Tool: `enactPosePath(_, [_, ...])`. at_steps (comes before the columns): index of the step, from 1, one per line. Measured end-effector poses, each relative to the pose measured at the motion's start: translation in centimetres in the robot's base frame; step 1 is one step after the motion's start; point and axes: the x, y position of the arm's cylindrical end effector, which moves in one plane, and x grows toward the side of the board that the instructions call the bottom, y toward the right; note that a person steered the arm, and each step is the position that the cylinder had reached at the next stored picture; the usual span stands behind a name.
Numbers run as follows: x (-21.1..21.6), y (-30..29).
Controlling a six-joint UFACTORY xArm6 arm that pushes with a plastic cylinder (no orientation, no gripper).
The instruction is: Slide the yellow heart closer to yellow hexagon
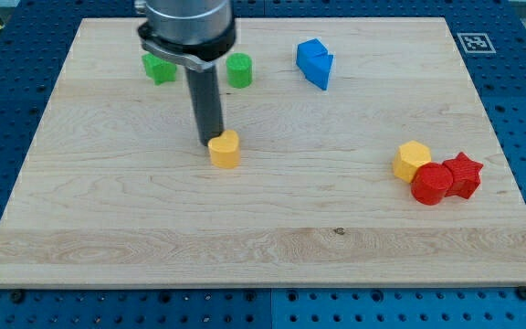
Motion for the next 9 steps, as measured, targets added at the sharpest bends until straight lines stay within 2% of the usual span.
enactPosePath(2, [1.4, 6.5])
enactPosePath(3, [0.8, 5.6])
enactPosePath(5, [-5.0, 1.3])
enactPosePath(6, [-3.7, -1.6])
enactPosePath(9, [5.2, -2.3])
